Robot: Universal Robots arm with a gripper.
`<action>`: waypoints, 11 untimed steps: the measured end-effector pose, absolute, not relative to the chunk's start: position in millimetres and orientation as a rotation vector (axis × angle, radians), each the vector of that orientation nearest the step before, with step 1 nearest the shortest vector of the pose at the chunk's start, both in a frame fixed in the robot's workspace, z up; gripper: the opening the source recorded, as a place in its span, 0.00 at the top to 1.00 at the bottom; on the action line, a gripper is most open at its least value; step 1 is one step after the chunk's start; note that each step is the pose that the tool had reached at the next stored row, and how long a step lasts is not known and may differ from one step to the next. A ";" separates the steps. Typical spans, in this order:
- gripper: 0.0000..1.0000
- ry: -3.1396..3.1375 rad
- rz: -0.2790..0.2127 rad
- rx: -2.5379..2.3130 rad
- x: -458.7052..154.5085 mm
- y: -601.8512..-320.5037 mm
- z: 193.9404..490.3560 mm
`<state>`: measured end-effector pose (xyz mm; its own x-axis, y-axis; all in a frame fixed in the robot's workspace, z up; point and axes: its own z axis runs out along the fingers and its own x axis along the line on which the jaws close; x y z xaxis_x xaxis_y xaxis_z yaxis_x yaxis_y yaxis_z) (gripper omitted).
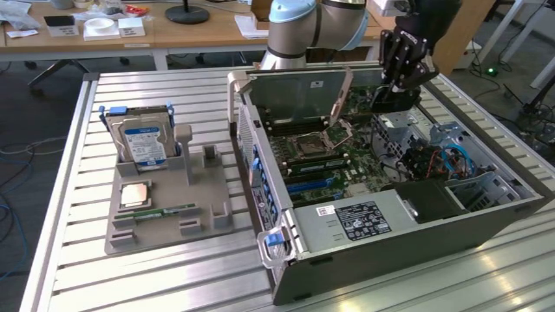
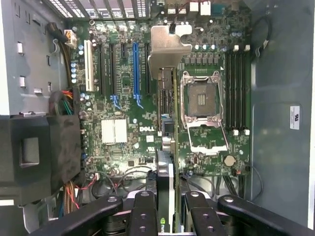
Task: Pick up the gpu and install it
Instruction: 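Insert the gpu into the slot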
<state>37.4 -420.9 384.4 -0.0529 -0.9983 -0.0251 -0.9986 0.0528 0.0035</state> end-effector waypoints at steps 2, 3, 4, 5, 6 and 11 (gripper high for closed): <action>0.73 2.268 0.031 -2.151 36.8 -421.0 381.2; 0.73 2.268 0.031 -2.151 36.5 -420.9 379.4; 0.73 2.268 0.031 -2.151 36.2 -421.0 377.7; 0.73 2.268 0.031 -2.151 35.8 -421.0 375.9; 0.73 2.268 0.031 -2.151 35.4 -421.0 373.9; 0.73 2.268 0.031 -2.151 34.0 -420.9 364.9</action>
